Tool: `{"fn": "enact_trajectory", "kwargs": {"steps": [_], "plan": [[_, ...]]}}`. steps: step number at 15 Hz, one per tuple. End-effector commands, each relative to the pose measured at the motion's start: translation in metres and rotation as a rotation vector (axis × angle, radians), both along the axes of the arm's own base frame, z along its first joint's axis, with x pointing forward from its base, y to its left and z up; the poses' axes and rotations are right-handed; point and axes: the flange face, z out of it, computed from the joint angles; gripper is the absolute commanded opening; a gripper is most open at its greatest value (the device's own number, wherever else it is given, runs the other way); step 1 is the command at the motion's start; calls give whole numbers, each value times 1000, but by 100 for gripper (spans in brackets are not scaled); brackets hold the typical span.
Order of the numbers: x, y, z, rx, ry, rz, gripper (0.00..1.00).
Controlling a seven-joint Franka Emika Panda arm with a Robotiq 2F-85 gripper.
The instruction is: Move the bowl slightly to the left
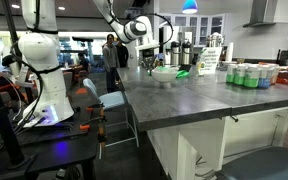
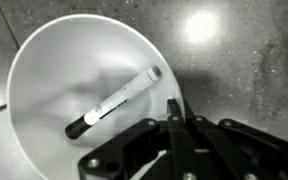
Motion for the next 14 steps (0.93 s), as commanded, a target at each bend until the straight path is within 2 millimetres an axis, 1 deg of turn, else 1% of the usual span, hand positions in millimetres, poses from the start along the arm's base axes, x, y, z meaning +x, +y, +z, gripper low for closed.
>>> {"fn": "enact_trajectory", "kwargs": {"steps": [1, 4, 8, 10, 14], "plan": [[-12, 26, -8, -16, -54, 52, 1], [-30, 50, -19, -24, -65, 58, 1], [-53, 72, -30, -43, -63, 35, 1], [-61, 83, -34, -45, -70, 28, 1], [-69, 94, -41, -40, -82, -14, 1]]}}
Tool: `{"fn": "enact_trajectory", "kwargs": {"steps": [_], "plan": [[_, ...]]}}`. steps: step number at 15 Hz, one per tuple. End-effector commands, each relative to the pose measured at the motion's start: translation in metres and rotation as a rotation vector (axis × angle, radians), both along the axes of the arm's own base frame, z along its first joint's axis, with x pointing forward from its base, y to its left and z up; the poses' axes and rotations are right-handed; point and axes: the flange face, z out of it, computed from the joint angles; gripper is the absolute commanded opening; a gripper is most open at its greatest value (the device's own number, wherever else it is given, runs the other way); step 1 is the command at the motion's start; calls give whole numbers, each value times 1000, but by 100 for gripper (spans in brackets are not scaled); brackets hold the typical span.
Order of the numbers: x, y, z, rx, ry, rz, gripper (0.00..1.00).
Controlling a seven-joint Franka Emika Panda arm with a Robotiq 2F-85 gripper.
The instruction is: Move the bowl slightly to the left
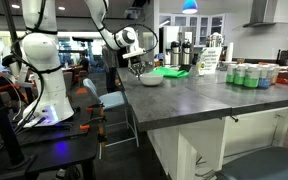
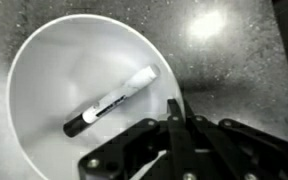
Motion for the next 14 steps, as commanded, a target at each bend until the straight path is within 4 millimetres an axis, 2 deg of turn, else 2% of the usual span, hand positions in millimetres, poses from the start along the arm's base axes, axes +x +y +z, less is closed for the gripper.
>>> {"fn": "enact_trajectory", "kwargs": {"steps": [1, 2, 6, 11, 14], "plan": [[-7, 2, 2, 14, -31, -42, 30], [-8, 3, 1, 19, -13, -47, 31], [-7, 2, 7, 69, 8, -90, 60], [-2, -2, 36, 137, 20, -152, 97], [4, -9, 57, 181, 20, -214, 100]]}}
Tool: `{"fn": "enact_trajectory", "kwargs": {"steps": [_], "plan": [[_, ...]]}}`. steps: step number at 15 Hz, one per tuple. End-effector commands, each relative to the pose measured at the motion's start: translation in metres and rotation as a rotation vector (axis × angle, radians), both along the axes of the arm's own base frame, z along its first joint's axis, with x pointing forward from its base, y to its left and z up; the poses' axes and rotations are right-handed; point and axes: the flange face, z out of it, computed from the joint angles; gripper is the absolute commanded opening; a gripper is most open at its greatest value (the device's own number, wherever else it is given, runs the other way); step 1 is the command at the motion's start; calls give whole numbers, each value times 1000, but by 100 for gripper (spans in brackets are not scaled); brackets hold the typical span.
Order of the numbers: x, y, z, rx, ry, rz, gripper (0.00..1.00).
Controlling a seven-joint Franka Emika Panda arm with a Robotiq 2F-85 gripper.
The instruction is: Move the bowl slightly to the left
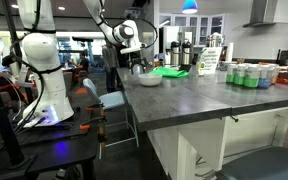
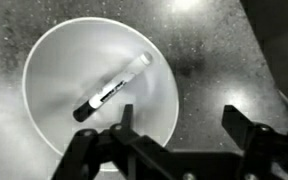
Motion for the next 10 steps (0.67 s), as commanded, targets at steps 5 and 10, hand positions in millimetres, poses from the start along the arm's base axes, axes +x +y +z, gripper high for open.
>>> {"fn": "enact_trajectory", "kwargs": {"steps": [5, 10], "plan": [[27, -33, 56, 98, 7, -124, 100], [52, -57, 84, 134, -43, -139, 100]]}}
